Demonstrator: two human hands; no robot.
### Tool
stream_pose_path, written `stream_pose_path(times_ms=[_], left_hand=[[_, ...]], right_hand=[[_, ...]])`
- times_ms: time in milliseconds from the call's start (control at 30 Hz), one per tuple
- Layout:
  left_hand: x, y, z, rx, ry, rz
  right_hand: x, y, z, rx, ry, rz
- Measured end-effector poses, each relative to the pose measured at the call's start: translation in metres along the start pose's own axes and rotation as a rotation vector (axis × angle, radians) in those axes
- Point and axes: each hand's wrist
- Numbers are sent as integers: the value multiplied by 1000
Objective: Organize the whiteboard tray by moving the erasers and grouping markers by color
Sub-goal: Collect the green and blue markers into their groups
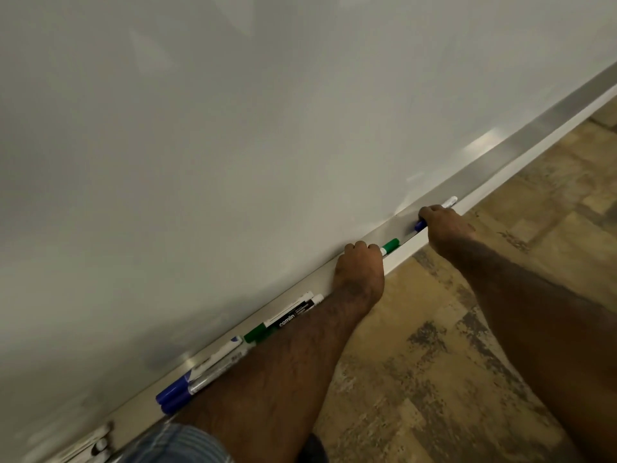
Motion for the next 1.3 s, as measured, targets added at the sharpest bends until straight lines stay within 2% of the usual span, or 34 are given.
stream_pose_path(times_ms=[300, 400, 533, 667, 800, 1033, 1200, 1300], left_hand=[[-7, 4, 11, -2, 78, 50], [-12, 19, 25, 114, 90, 100], [-27, 46, 63, 366, 130, 297], [-58, 68, 116, 429, 327, 641], [-96, 75, 149, 529, 559, 811], [-115, 60, 163, 579, 632, 782], [-119, 51, 164, 597, 567, 647], [-123, 49, 163, 569, 588, 610]], right_hand=[[-10, -3, 25, 77, 34, -90], [-23, -2, 35, 136, 77, -102], [-50, 3, 51, 294, 162, -144], [-93, 7, 78, 382, 260, -193], [-126, 3, 98, 343, 303, -228], [-153, 1, 122, 312, 326, -265], [-155, 1, 137, 303, 317, -250], [-152, 0, 143, 286, 294, -246]])
Point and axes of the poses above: each hand's wrist, its own z-axis away from the middle knuckle, its own y-axis out of the back of the hand, x = y × z, and after that the axes turned 8 degrees about x, right-handed
